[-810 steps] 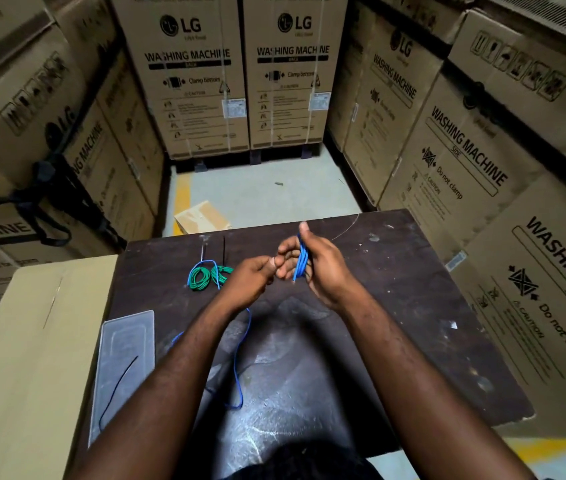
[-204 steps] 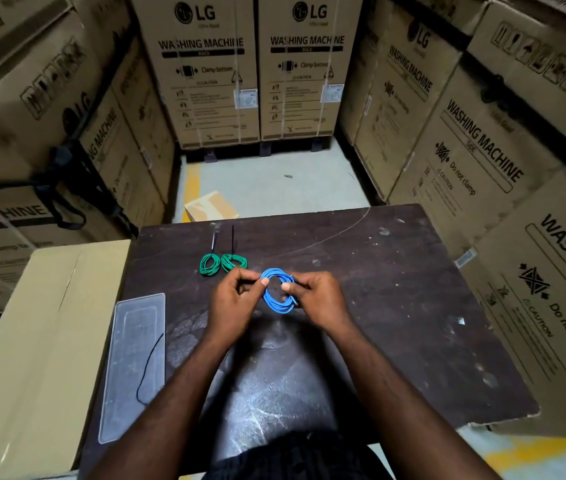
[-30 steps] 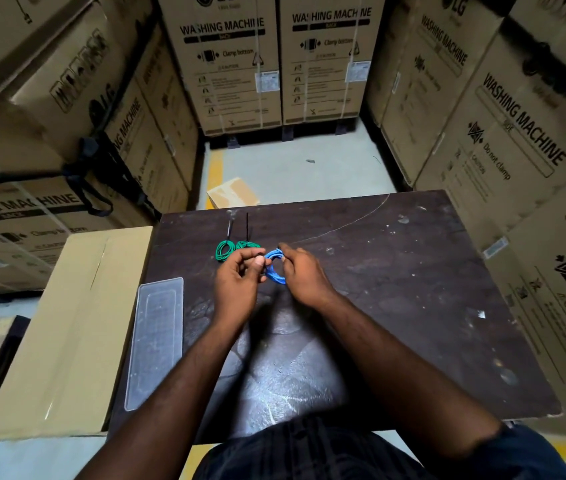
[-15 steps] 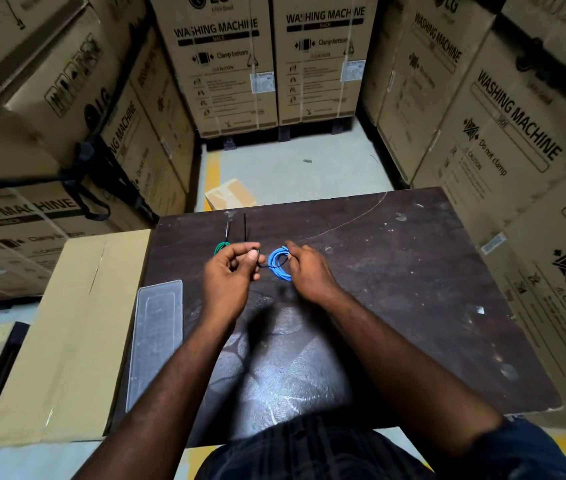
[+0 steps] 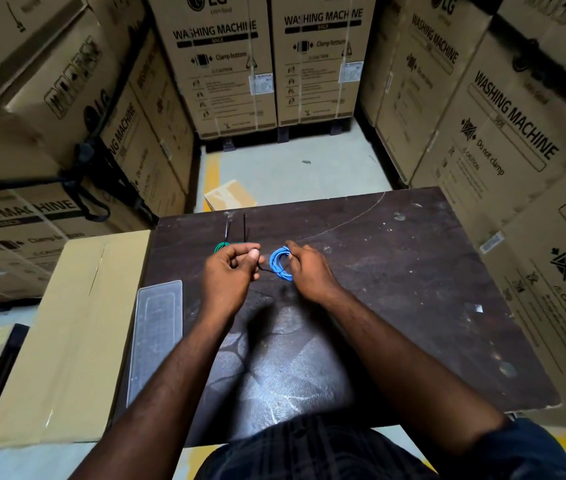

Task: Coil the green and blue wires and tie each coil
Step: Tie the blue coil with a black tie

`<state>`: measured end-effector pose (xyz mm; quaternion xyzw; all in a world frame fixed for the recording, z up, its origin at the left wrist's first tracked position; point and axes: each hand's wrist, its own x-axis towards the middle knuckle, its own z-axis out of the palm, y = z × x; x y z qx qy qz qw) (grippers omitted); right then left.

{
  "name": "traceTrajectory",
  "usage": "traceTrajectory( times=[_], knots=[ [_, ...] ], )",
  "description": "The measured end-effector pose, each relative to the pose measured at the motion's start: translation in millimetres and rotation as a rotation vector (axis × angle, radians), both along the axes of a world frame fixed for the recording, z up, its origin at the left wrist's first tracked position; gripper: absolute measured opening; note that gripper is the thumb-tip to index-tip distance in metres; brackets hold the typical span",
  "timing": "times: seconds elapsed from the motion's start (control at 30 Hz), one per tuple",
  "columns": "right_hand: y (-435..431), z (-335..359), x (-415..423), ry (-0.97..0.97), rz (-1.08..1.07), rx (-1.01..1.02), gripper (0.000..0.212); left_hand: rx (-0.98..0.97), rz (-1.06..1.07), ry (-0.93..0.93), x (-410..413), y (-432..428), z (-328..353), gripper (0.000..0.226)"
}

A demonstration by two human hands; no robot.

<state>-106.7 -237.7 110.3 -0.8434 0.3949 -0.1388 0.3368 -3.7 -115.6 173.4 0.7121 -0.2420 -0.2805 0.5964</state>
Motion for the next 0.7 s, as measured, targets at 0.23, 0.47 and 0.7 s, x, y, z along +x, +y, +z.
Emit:
traceTrajectory(
  times=[0.23, 0.47, 0.7],
  knots=[
    [3.0, -1.2, 0.7, -0.002, 0.005, -0.004, 0.044, -0.042, 0.034, 0.004, 7.5, -3.7, 9.1, 0.012],
    [9.8, 0.0, 4.4, -0.05, 0.056, -0.046, 0.043, 0.03, -0.025, -0.091, 6.8, -12.4, -11.8, 0.01],
    [14.4, 4.5, 7.0, -0.125, 0.076, -0.005, 0.042, 0.087, -0.058, -0.272, 10.2, -18.5, -41.1, 0.013]
  ],
)
